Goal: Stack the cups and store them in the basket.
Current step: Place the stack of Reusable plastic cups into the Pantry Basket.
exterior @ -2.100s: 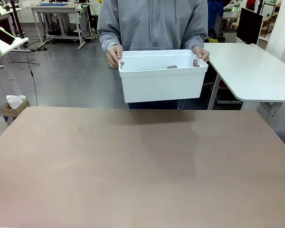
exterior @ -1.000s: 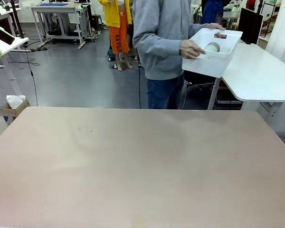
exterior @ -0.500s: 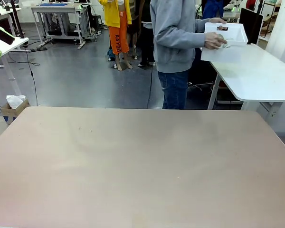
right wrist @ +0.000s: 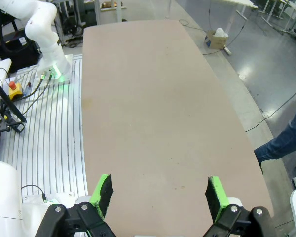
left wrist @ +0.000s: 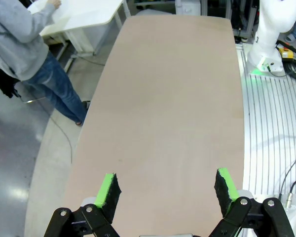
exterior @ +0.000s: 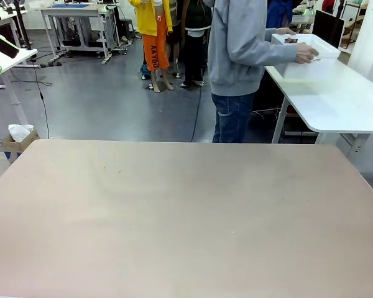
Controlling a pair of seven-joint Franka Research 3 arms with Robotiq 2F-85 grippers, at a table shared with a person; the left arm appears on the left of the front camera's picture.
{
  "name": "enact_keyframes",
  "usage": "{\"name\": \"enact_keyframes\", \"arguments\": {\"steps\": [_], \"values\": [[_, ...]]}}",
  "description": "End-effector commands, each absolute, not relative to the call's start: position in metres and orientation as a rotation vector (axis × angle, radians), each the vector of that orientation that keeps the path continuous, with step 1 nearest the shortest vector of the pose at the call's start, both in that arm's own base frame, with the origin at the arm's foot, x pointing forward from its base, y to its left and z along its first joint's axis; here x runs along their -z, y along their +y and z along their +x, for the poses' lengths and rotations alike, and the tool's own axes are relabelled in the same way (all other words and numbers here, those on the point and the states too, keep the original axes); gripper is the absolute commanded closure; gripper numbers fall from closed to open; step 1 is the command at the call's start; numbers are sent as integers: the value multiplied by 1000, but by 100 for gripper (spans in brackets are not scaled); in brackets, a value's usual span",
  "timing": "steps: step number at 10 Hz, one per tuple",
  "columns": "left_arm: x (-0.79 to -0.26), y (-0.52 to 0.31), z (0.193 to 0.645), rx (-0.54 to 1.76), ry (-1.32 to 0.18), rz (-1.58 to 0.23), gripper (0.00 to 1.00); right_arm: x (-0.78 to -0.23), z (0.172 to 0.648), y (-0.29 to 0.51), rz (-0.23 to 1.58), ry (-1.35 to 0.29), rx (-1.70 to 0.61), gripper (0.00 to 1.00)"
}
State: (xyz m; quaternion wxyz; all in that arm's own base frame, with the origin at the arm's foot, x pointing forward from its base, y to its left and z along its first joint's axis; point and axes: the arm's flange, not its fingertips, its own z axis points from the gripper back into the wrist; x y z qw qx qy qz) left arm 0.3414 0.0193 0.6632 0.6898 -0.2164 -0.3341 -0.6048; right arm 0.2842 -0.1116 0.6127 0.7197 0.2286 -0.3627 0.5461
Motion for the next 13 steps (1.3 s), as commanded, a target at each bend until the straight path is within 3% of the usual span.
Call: {"name": "enact_keyframes", "arguments": {"steps": [1, 13], "values": [[-666, 20, 342, 1352, -743, -493, 0, -614, 285, -113, 510, -822, -1227, 0], [-666, 20, 342, 1352, -743, -493, 0, -614, 285, -113, 510, -822, -1227, 0]]}}
